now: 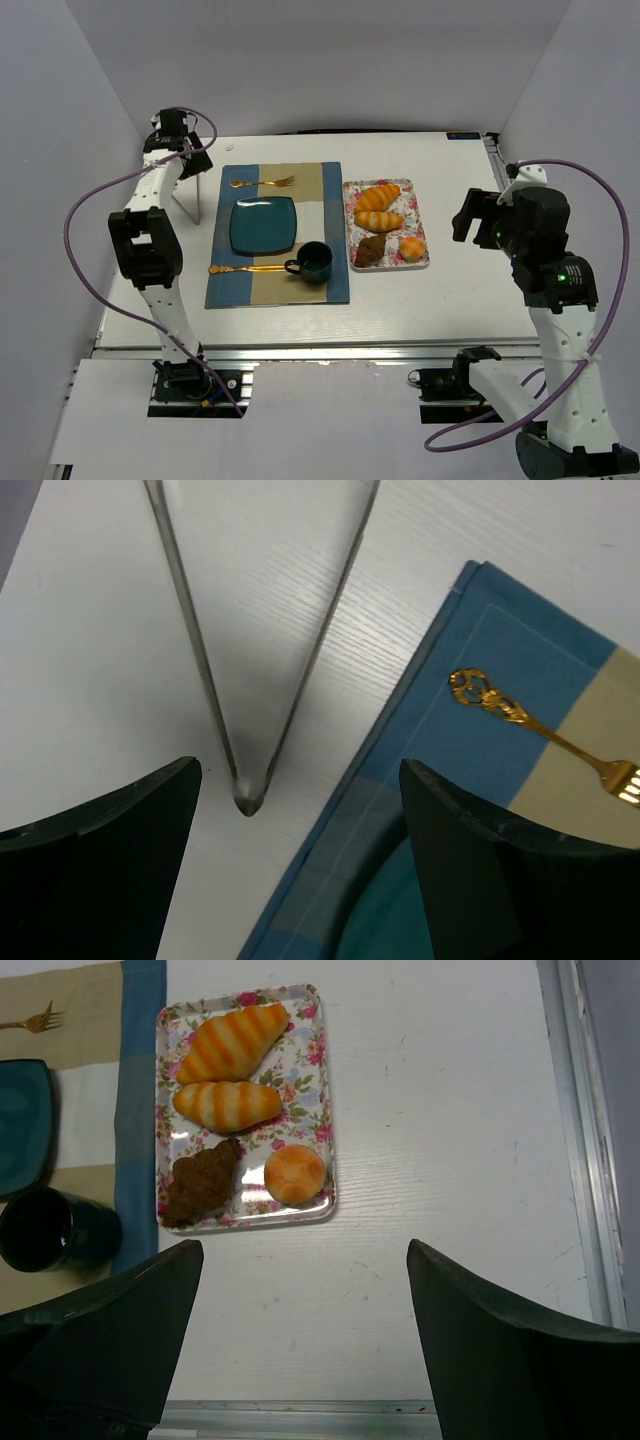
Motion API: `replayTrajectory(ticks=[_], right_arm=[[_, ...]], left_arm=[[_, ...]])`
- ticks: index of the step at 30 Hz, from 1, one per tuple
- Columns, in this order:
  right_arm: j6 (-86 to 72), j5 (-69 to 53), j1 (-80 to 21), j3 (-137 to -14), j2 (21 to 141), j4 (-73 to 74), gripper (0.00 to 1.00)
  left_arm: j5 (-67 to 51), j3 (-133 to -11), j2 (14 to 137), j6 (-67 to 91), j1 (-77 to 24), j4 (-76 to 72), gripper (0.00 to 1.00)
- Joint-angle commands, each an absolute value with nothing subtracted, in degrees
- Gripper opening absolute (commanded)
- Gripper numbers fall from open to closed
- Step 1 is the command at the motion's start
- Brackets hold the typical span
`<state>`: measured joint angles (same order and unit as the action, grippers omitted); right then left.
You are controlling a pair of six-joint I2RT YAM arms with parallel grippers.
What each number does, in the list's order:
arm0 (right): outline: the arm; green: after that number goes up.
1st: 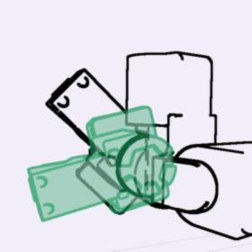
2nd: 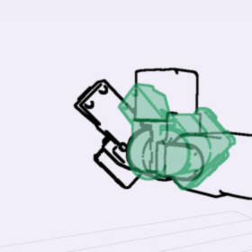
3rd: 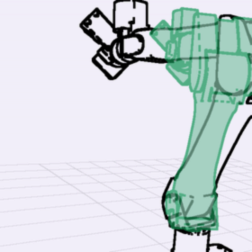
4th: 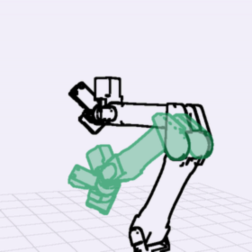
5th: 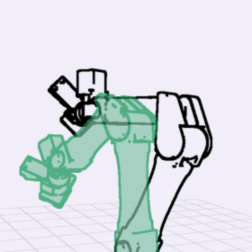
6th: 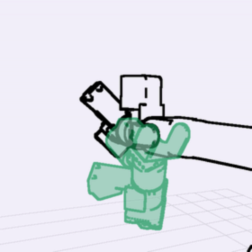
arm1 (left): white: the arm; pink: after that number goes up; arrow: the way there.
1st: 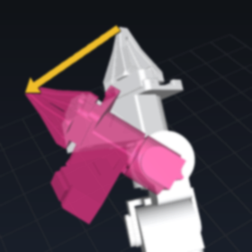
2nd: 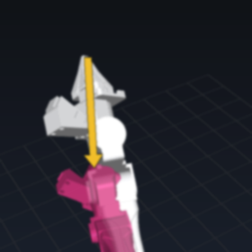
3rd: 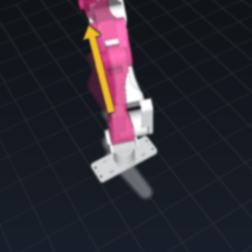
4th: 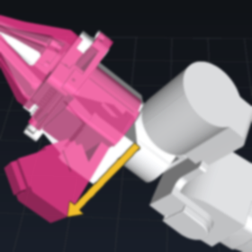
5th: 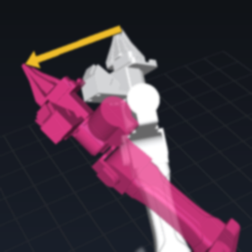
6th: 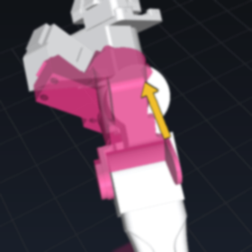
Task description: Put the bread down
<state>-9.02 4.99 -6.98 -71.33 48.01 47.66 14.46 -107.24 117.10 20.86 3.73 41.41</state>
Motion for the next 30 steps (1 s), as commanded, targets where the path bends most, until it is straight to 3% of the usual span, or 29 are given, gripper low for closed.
replayTrajectory(ticks=[1,30], right_arm=[[-10.89,2.64,-7.03,-70.14,47.90,44.47,0.89],[-10.46,3.78,-7.03,-67.24,49.83,44.47,0.89]], left_arm=[[14.06,-111.97,116.36,19.07,4.66,45.00,0.92],[10.37,-106.00,125.77,15.03,7.91,40.08,0.89]])
